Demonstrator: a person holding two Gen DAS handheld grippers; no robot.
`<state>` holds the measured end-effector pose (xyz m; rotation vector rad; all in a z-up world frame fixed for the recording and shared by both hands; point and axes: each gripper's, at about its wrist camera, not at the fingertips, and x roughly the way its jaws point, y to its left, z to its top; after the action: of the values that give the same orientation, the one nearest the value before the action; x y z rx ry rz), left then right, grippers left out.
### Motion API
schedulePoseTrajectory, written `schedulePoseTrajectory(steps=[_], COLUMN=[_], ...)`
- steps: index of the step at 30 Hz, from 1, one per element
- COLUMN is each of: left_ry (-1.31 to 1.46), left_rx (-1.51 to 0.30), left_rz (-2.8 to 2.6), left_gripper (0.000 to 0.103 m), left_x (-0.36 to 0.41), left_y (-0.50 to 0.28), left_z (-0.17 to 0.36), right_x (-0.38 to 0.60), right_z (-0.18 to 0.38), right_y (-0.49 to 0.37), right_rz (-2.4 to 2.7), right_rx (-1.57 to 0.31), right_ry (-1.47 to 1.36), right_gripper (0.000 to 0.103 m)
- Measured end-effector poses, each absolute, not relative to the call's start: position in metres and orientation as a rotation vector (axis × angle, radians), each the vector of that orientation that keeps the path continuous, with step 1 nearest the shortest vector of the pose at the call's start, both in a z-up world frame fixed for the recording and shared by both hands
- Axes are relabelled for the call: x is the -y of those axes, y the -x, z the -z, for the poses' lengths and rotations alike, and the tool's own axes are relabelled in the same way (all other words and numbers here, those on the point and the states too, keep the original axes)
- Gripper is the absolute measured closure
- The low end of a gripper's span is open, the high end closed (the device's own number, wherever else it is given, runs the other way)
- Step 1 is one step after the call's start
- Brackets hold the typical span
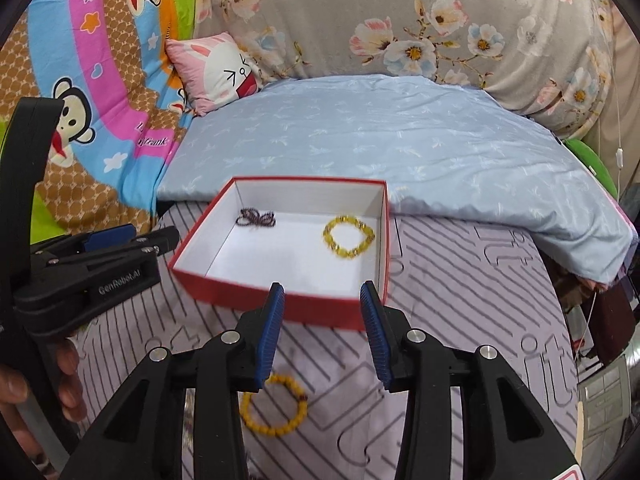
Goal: Organize jewelry
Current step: 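Move both open tools back over the remaining jewelry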
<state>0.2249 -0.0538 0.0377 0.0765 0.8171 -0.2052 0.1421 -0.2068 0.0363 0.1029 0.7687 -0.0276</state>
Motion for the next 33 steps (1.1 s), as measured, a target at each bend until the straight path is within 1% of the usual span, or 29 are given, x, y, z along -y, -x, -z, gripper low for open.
schedulePoseTrajectory(steps=[5,16,23,27,33], left_ry=[-0.088,-0.033,-0.044,-0.042,-0.053], left_rx=[-0.839,-0.956,-1.028,-1.065,-1.091], left_rz=[0.204,0.174,0.178,0.197,0.241], left_gripper=[0.053,0.052,0.052,0.052,0.052], left_x=[0.038,-0.009,-0.025,-0.028,-0.023], left_y=[-0.192,-0.135,-0.096,-0.079,-0.061], left_z=[-0.028,0.014,0.041,0.055,0.065], right_x=[0.200,0.178,0.171,0.172,0.167], right_z=[-0.026,0.014,0.038,0.048,0.056], right_y=[-0.108,-0.050,-0.032,-0.027,-0.027], right_rz=[0.024,-0.013,-0.024,-0.025,-0.042], right_rx=[-0.800,-0.903,-0.964,-0.989,-1.011], right_ry=[-0.104,-0.115,-0.136,-0.158,-0.164], right_gripper=[0.063,0.063,0.063,0.066,0.067])
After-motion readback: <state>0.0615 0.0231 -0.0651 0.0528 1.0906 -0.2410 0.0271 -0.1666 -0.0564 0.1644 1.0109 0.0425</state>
